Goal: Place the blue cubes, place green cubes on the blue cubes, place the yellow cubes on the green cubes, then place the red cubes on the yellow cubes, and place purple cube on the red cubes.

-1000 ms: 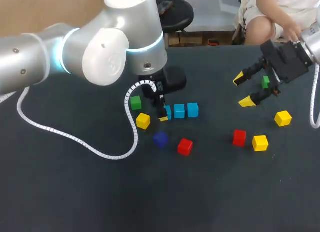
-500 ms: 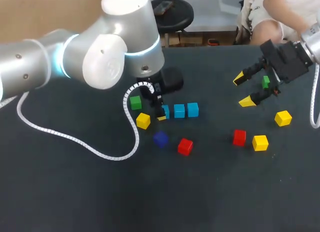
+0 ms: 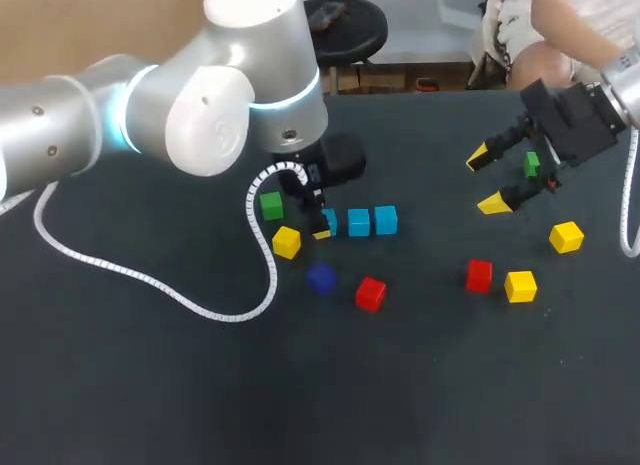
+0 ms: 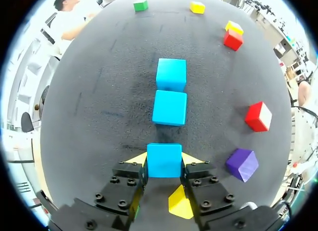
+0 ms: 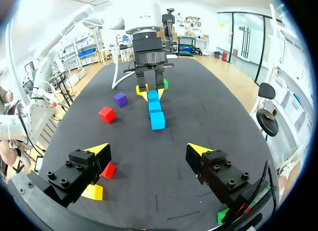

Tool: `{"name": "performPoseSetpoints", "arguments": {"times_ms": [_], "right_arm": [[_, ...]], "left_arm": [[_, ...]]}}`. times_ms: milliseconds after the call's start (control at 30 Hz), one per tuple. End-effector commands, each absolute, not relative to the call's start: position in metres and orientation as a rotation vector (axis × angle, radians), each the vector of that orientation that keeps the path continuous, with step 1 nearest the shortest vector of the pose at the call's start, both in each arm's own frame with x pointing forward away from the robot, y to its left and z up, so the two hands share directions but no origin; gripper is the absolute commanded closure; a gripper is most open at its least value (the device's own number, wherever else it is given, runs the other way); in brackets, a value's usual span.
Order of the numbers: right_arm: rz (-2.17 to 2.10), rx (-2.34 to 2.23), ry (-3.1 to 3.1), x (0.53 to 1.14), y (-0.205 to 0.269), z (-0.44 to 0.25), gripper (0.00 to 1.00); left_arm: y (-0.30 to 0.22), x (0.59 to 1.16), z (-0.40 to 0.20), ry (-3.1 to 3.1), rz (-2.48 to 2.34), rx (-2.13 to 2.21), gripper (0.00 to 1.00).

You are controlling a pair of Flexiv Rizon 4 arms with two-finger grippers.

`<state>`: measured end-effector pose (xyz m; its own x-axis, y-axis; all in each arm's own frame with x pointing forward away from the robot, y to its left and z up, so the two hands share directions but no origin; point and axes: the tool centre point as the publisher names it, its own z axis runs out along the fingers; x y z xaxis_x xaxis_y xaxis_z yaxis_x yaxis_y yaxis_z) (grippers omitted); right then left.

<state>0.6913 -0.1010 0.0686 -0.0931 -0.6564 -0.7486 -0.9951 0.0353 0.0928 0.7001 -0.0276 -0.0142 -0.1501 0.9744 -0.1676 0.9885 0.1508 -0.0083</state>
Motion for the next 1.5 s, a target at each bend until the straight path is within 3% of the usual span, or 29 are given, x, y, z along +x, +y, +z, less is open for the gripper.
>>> {"name": "performPoseSetpoints", "arguments": {"times_ms": [33, 1500], "right_arm": [[0.855, -1.668, 1.801, 0.691, -0.101, 0.069, 0.0], [0.855, -1.668, 1.801, 0.691, -0.101, 0.069, 0.0]], "left_arm": [[-0.026, 0.704, -0.023, 2.286, -0.214, 1.945, 1.0], [-0.033, 0.711, -0.016, 2.225, -0.181, 2.02, 1.0]]}}
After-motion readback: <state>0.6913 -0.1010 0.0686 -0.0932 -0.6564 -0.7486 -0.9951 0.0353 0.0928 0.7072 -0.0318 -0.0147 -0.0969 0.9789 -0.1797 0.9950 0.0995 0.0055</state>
